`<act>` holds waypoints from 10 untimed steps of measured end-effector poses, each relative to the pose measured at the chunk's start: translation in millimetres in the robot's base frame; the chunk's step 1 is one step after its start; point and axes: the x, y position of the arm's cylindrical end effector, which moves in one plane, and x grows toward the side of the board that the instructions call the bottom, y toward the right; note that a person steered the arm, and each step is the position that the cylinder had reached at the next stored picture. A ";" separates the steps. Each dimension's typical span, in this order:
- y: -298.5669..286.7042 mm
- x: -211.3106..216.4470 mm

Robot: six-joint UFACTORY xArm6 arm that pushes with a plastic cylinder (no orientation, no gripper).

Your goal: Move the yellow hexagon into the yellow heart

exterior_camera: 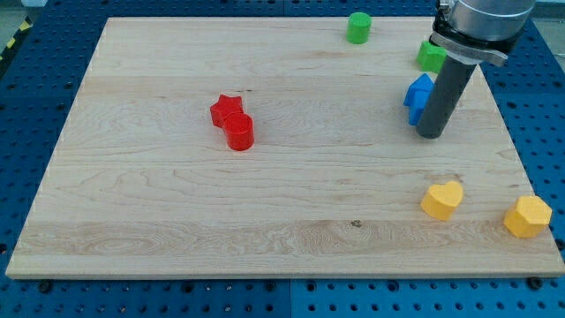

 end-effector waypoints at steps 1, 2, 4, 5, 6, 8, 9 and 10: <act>0.7 19.5; 37.5 42.1; 155.5 81.6; 154.8 112.5; 154.6 140.6; 129.3 141.0; 87.2 141.2; 51.1 141.3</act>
